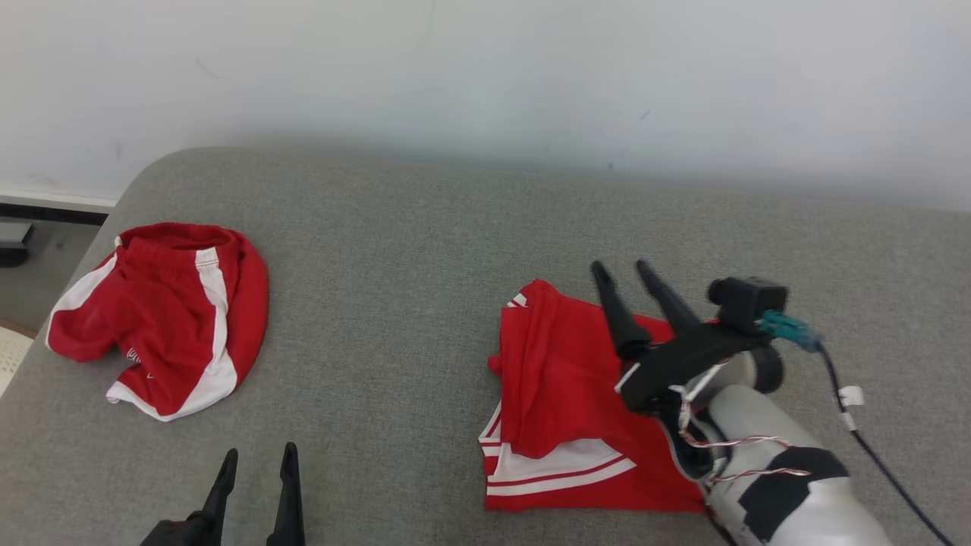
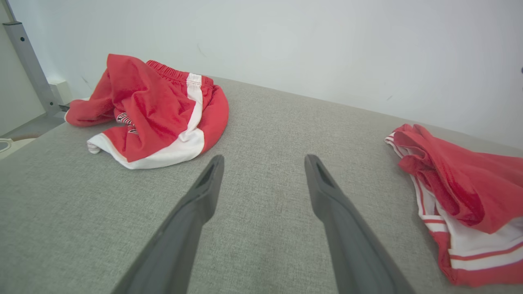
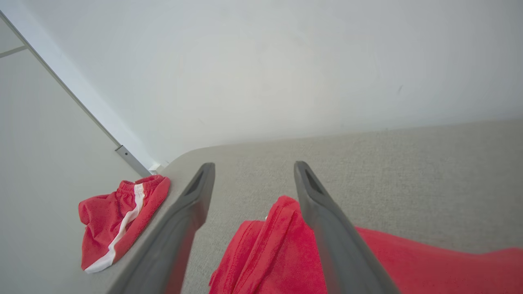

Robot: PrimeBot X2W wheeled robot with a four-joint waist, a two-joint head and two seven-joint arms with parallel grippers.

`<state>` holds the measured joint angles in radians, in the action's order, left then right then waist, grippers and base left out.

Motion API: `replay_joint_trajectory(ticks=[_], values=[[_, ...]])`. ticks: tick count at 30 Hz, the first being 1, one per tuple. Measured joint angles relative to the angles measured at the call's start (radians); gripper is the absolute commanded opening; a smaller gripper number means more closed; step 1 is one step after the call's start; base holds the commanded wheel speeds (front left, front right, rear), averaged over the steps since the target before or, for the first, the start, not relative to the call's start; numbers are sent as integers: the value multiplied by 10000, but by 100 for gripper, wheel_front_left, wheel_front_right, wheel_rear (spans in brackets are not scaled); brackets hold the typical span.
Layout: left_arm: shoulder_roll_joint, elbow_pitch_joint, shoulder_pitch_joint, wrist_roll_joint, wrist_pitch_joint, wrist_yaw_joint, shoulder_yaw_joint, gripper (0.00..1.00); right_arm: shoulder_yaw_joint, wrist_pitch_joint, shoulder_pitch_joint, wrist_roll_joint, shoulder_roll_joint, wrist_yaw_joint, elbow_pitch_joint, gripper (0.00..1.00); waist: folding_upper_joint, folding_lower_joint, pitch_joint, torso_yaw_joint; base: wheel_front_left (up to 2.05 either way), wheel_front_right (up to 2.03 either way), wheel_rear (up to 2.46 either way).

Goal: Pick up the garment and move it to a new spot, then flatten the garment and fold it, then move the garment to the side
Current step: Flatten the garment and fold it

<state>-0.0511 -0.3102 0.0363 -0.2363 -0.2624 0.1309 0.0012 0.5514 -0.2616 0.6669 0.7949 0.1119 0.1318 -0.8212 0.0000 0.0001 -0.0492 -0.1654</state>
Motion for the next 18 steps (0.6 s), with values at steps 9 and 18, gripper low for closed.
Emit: replay_joint_trajectory(ticks=[9, 18], values=[[2, 209, -185, 128, 0, 0, 297, 100, -2353, -25, -1758, -1628, 1350, 0, 1555, 74, 0, 0, 61, 279, 0, 0, 0], [4, 249, -320, 165, 0, 0, 351, 100, -3064, -25, -3228, -3298, 961, 0, 1862, 0, 0, 0, -42, 214, 0, 0, 0]])
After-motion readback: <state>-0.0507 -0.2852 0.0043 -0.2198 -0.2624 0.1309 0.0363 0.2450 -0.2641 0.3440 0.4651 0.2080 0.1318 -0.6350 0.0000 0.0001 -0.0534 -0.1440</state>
